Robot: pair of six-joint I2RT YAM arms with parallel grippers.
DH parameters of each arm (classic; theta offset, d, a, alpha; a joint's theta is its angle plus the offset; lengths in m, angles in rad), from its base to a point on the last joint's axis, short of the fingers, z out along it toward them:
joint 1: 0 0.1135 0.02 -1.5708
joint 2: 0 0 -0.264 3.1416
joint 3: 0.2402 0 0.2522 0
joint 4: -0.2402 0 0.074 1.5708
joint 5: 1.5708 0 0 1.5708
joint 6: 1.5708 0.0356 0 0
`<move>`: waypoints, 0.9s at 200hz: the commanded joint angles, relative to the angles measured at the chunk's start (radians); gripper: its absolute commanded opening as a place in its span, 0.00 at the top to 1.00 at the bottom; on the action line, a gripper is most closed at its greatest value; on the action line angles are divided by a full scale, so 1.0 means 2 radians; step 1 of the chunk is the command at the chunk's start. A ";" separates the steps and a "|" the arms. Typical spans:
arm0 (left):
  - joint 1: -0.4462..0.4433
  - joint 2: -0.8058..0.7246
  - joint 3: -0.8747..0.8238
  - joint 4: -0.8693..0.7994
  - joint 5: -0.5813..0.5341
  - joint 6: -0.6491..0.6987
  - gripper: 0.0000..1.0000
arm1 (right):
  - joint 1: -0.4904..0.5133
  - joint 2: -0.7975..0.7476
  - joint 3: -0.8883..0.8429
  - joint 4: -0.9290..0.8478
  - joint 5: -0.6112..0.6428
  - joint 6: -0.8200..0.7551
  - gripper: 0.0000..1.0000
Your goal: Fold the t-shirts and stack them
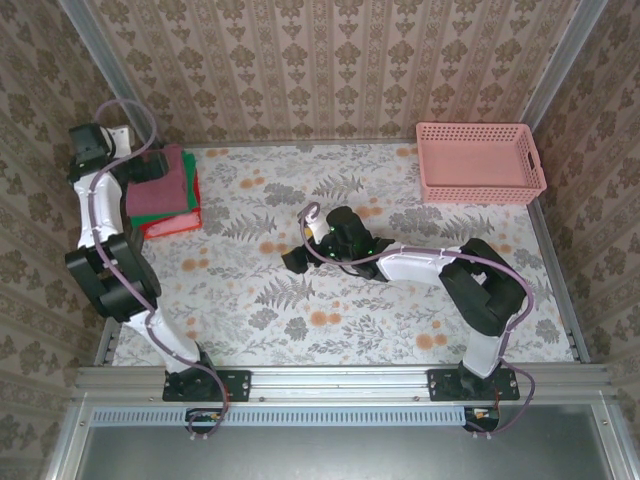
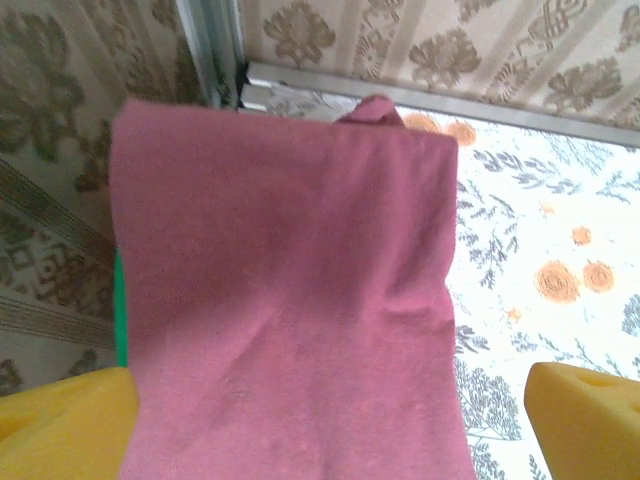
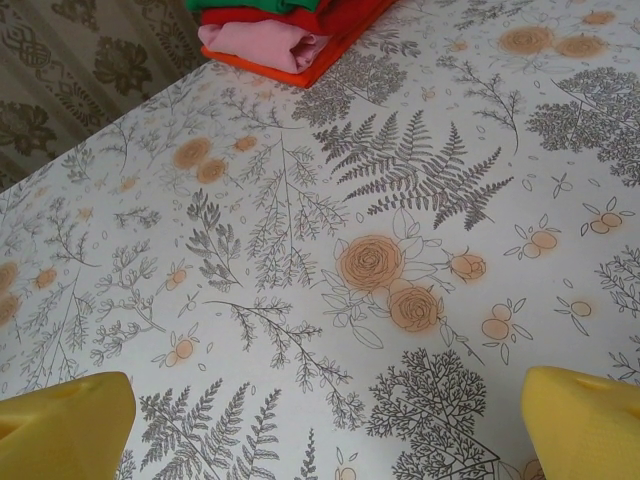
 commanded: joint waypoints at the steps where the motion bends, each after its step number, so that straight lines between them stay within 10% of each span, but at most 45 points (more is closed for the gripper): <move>1: -0.018 -0.005 -0.016 0.049 -0.057 -0.014 0.00 | 0.003 0.004 0.009 0.015 -0.004 0.009 0.00; 107: -0.023 0.191 0.113 -0.024 0.003 -0.036 0.00 | 0.002 -0.011 -0.005 0.010 0.009 0.011 0.00; 180: -0.030 0.162 0.107 -0.025 0.014 -0.034 0.00 | 0.003 -0.023 -0.004 0.002 0.011 0.008 0.00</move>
